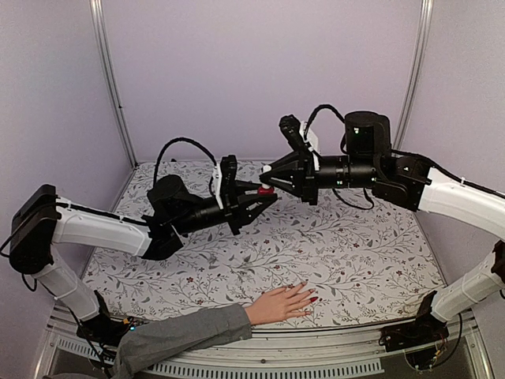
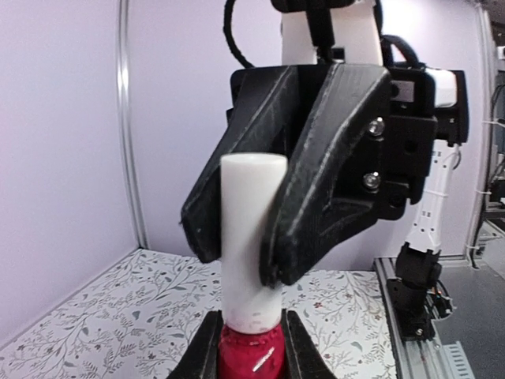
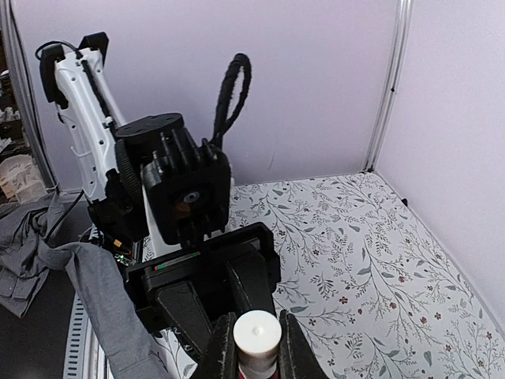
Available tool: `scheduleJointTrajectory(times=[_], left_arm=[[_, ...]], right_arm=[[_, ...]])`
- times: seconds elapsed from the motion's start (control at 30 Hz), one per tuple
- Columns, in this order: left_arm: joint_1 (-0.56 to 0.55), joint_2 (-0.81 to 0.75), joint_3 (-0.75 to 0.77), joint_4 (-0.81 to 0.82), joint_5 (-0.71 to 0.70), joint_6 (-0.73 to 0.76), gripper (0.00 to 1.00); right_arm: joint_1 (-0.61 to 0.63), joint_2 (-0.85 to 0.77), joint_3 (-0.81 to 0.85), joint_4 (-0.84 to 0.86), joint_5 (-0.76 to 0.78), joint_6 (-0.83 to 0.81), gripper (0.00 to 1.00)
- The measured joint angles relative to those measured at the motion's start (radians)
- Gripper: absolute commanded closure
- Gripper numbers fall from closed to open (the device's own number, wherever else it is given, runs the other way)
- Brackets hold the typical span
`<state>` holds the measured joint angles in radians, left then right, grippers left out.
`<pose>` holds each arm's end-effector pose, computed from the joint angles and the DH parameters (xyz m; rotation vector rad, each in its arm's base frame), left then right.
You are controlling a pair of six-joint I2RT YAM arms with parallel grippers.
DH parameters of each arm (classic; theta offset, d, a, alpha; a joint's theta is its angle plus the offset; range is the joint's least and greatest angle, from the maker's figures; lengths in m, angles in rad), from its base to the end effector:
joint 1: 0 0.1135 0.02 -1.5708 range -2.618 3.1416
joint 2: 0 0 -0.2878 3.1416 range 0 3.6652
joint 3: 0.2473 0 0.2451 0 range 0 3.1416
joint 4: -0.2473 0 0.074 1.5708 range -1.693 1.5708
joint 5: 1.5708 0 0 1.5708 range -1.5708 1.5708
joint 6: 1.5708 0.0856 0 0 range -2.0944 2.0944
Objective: Paint the nails
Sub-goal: Screw the nail polish bottle.
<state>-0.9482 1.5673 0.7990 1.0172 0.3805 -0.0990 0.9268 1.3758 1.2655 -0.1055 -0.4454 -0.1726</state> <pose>0.1960 -0.3275 0.3171 0.8862 1.1246 -1.1255 0.1835 0.3059 0.3969 -1.2428 1.3890 0.9293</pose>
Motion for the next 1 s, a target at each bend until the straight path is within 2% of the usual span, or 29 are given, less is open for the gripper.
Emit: scheduleJointTrajectory(times=[0.23, 0.53, 0.73, 1.0], left_arm=[[-0.040, 0.010, 0.008, -0.044, -0.288, 0.086, 1.00], [-0.100, 0.112, 0.076, -0.015, -0.639, 0.195, 1.00], [-0.130, 0.162, 0.118, -0.008, -0.795, 0.257, 1.00], [-0.133, 0.149, 0.109, -0.015, -0.785, 0.271, 1.00]], right_arm=[[-0.005, 0.042, 0.006, 0.039, 0.126, 0.062, 1.00], [-0.006, 0.095, 0.007, 0.100, 0.295, 0.162, 1.00], [-0.009, 0.110, 0.007, 0.109, 0.352, 0.210, 1.00], [-0.009, 0.108, 0.007, 0.109, 0.344, 0.222, 0.74]])
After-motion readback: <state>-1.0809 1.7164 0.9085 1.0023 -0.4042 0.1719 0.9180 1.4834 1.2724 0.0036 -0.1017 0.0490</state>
